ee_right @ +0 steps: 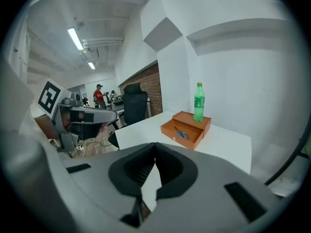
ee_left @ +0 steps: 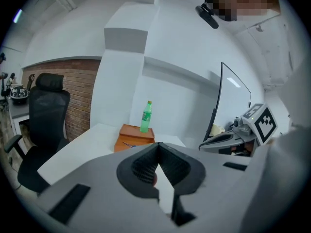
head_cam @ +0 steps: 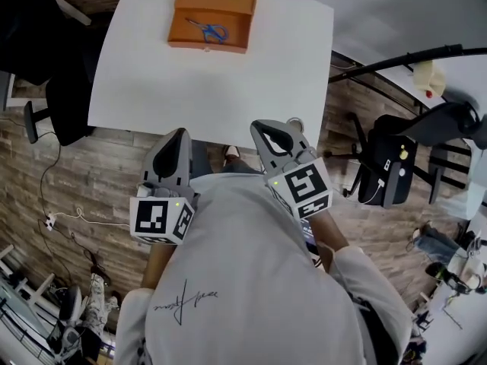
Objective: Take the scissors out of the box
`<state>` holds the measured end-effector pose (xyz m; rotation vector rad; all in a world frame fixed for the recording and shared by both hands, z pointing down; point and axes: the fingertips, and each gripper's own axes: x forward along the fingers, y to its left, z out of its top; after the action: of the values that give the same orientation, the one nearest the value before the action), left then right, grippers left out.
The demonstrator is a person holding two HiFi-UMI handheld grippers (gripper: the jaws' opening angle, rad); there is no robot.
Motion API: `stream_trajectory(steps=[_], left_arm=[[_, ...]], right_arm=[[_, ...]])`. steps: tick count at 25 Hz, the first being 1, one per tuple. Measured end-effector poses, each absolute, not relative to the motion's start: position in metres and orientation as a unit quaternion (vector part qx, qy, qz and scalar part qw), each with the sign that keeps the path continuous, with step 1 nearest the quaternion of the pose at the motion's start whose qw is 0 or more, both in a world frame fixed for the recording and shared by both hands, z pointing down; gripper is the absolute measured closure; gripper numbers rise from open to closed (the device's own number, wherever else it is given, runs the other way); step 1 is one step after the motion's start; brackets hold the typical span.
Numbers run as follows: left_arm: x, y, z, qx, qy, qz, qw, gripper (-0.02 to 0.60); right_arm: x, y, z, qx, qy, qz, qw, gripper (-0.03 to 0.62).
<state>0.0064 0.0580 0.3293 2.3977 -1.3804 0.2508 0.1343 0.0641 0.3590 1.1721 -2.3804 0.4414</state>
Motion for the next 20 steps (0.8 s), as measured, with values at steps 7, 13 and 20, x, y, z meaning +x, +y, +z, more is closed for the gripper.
stream_trajectory(steps=[7,13,20], left_arm=[[0.005,0.012,0.321,0.875,-0.444,0.096,0.168,0.574],[-0.005,-0.025,0.317,0.887,-0.42,0.079,0.172,0.574],[-0.02,-0.062,0.31,0.898,-0.404,0.067,0.162,0.574]], right_arm=[[0.116,0.03,0.36,0.432,-0.853,0.163,0.244,0.583],[0.092,0.007,0.368,0.417,-0.853,0.174,0.26,0.583],[0.068,-0.023,0.379,0.405,-0.855,0.169,0.277,0.583]])
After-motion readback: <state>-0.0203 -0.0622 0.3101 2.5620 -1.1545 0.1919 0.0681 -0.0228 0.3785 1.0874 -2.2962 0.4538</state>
